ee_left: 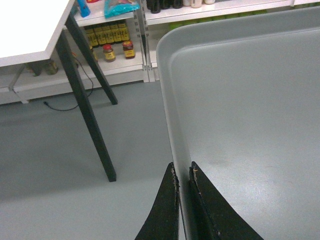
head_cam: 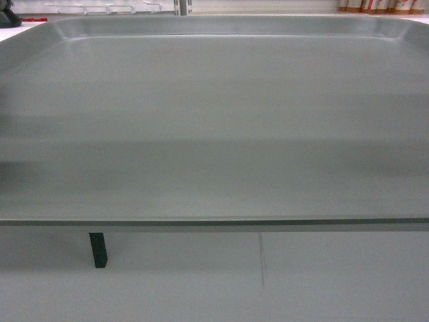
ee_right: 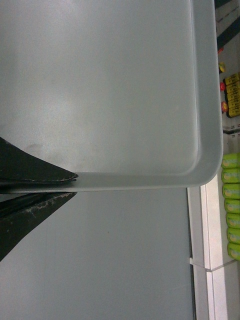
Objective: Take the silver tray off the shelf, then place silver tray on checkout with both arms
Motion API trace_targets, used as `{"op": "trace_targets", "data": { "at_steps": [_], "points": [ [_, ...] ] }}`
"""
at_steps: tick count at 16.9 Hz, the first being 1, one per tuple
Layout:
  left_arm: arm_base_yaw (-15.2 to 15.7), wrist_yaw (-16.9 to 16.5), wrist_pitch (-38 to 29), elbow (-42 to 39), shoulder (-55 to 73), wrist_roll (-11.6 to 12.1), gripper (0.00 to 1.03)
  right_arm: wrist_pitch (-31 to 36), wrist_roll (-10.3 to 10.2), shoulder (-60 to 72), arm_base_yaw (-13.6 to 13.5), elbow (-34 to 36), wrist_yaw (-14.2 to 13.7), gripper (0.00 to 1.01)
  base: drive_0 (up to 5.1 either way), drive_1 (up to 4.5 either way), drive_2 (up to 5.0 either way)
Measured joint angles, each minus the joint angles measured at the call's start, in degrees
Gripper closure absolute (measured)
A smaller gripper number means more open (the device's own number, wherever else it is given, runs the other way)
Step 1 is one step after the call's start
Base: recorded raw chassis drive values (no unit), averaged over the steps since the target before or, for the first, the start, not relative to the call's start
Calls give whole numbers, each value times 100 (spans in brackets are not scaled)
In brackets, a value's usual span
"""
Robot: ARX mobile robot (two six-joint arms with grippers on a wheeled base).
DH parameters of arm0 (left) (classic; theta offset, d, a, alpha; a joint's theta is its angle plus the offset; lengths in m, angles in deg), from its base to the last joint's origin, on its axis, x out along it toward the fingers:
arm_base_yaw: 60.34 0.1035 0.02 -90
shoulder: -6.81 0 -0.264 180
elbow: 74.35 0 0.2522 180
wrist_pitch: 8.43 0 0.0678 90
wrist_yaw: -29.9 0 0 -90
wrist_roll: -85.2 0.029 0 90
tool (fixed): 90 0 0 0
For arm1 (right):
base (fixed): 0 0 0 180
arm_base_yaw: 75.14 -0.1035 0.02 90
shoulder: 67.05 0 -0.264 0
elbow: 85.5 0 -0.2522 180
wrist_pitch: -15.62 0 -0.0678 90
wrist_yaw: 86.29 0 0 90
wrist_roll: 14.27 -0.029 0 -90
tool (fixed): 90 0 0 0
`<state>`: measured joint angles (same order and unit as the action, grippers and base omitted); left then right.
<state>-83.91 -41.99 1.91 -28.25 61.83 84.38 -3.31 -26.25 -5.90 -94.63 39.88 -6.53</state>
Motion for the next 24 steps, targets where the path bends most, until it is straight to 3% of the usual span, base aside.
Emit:
{"op": "trace_targets", "data": {
  "at_steps": [24],
  "points": [
    [0, -7, -7, 0, 11, 2, 99, 7, 0, 4, 2, 0, -2, 98, -501, 244, 244]
  ]
}}
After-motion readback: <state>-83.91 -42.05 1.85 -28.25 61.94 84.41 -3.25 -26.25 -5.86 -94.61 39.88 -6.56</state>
